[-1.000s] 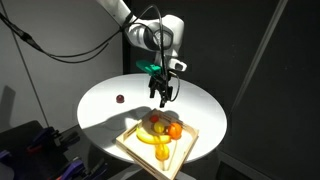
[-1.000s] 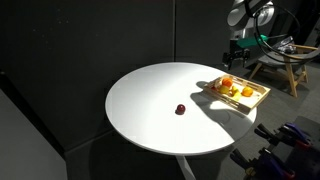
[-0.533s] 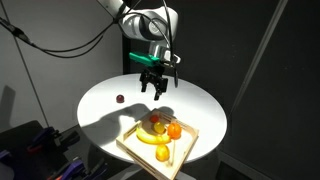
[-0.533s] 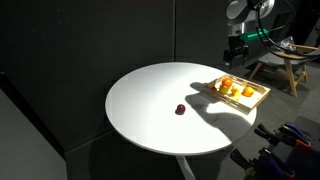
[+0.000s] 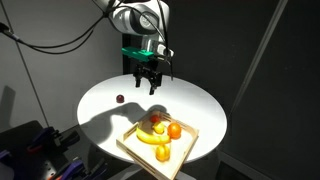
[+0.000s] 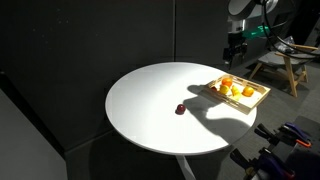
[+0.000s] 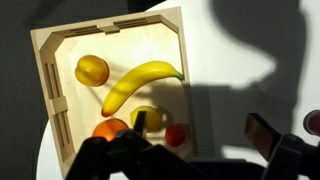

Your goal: Put the banana on the tray

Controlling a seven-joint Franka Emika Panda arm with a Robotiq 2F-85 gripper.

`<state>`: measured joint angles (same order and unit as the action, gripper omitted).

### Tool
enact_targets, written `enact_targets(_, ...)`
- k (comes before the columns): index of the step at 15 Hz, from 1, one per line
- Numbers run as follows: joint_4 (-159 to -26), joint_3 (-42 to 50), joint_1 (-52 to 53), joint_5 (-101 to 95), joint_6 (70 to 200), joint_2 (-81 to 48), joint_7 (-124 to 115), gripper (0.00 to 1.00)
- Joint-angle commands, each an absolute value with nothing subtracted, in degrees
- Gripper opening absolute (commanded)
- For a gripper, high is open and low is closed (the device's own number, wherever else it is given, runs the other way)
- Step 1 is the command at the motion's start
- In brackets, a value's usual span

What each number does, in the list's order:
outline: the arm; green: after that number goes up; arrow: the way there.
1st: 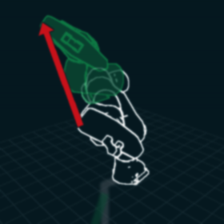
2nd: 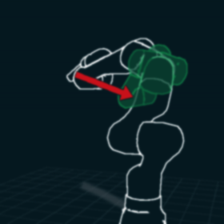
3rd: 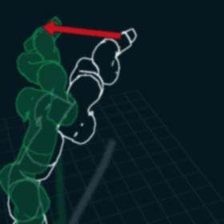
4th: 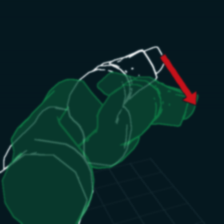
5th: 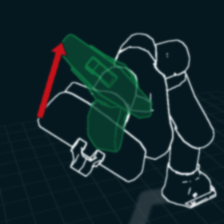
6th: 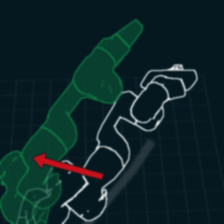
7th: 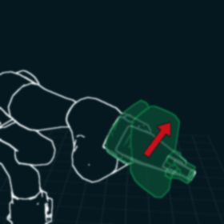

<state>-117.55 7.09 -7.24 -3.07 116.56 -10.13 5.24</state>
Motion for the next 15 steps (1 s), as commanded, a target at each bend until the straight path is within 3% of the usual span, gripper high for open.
enact_targets(1, -121.39, 6.38, -7.26, -2.32, 120.05, -5.71, 7.69, 1.00)
enact_targets(15, -128.66, 5.19, -5.20, -1.37, 122.71, 4.95, 4.79, 1.00)
